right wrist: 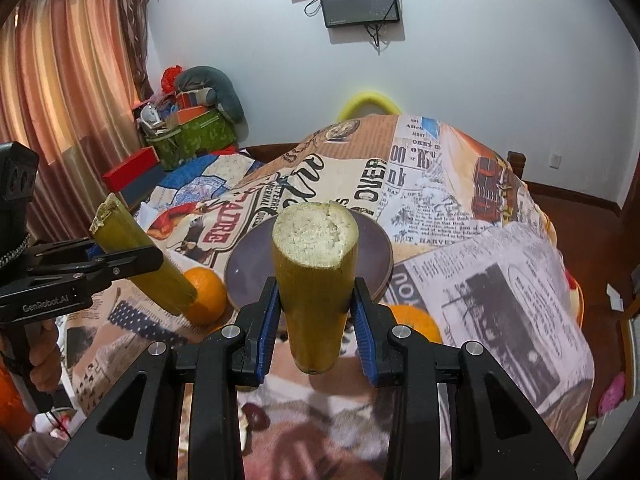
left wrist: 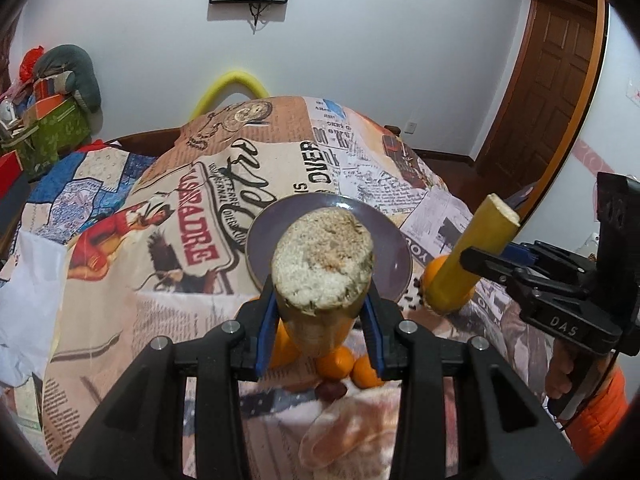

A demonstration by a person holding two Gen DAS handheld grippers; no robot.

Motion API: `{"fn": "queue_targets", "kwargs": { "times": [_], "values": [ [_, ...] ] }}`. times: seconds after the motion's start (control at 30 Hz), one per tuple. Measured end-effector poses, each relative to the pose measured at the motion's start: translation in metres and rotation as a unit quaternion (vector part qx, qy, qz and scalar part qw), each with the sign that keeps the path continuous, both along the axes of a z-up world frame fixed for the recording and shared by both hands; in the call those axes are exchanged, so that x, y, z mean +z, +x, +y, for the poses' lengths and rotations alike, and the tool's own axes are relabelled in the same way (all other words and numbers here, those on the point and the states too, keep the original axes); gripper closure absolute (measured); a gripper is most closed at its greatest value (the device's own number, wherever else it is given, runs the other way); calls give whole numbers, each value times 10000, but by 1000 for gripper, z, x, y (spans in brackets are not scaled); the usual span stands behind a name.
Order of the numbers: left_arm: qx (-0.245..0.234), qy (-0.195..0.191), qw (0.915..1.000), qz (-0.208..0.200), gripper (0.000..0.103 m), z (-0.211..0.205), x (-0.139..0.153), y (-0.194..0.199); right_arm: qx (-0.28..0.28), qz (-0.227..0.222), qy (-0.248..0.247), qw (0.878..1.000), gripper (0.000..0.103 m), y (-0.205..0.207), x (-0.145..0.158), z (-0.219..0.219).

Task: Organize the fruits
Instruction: 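Lift both yellow cylinders and carry them over the grey plate with both tools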

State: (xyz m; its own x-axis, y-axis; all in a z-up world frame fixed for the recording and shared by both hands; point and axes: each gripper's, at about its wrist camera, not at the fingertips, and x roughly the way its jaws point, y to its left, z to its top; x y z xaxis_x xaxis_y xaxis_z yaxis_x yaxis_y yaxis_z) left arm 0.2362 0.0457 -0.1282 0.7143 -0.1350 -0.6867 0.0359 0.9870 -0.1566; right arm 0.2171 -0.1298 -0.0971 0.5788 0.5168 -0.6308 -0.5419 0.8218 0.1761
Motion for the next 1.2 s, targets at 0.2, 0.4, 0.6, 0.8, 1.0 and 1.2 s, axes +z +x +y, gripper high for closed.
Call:
{"fn": "queue_targets", "kwargs": {
  "times": [0.2, 0.4, 0.6, 0.8, 1.0, 1.2],
  "values": [
    [-117, 1, 9999, 72, 65, -5, -10, 23, 18, 1, -98, 10000, 71, 19, -6, 6],
    [-160, -55, 9996, 244, 65, -4, -25, 46, 20, 65, -191, 9998, 71, 34, -14, 10],
    [-191, -139, 9990, 375, 65, -1, -32, 67, 164, 149, -344, 9992, 71, 47, -20, 19],
    [-257, -141, 9978, 599, 65, -3, -43, 87, 248, 259, -404, 9985, 71, 62, -24, 26],
    [-294, -137, 9963, 792, 65, -3, -52, 105, 315, 362, -519, 9975, 71, 77, -29, 33],
    [-280, -171, 9956, 873, 65, 0, -54, 123, 344, 463, -550, 9968, 71, 86, -35, 38]
  ]
}}
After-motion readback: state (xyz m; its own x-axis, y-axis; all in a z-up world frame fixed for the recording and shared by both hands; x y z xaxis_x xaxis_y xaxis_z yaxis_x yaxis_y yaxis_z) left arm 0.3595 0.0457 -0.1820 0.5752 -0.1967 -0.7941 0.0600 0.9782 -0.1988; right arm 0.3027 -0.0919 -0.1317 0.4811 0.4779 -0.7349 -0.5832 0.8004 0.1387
